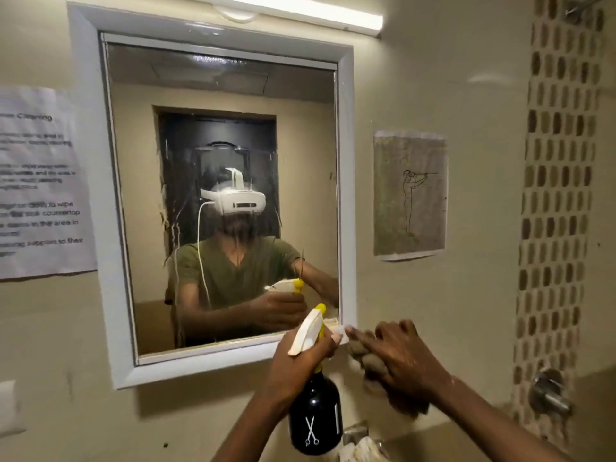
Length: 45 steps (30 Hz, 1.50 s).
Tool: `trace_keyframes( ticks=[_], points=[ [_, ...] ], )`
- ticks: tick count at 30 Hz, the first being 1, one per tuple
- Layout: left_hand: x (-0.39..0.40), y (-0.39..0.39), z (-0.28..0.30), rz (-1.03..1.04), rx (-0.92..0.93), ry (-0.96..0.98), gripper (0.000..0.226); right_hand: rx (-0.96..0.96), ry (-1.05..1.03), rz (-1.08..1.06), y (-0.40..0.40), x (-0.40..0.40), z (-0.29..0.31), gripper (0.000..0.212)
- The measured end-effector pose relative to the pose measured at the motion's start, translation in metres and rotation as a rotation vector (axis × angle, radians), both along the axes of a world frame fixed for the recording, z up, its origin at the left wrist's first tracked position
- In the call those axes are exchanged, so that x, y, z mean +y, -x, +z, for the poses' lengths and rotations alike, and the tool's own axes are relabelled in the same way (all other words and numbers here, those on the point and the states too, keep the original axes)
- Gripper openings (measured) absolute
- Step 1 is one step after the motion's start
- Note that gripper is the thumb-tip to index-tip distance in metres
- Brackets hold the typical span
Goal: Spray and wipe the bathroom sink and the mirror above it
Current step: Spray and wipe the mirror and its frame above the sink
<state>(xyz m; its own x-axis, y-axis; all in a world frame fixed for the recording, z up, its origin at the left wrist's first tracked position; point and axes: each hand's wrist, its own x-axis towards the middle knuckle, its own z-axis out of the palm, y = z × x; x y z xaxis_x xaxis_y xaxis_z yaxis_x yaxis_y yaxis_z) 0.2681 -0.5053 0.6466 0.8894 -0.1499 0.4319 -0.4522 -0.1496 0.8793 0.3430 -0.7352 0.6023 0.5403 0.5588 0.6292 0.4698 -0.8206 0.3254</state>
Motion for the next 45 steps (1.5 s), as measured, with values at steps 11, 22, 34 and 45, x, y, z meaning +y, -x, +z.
trace_keyframes(
  ticks=[11, 22, 34, 45],
  points=[
    [0.071, 0.076, -0.06, 0.15, -0.17, -0.062, 0.014, 0.268, -0.914, 0.307, 0.103, 0.108, -0.028, 0.068],
    [0.108, 0.125, -0.002, 0.308, -0.185, -0.014, 0.008, 0.283, -1.108, 0.482, 0.165, 0.196, 0.024, 0.07],
    [0.088, 0.145, 0.023, 0.248, -0.193, 0.095, 0.009, 0.357, -1.178, 0.579, 0.174, 0.191, 0.053, 0.05],
    [0.084, 0.148, 0.024, 0.241, -0.199, 0.076, 0.008, 0.262, -1.213, 0.587, 0.176, 0.191, 0.053, 0.046]
  ],
)
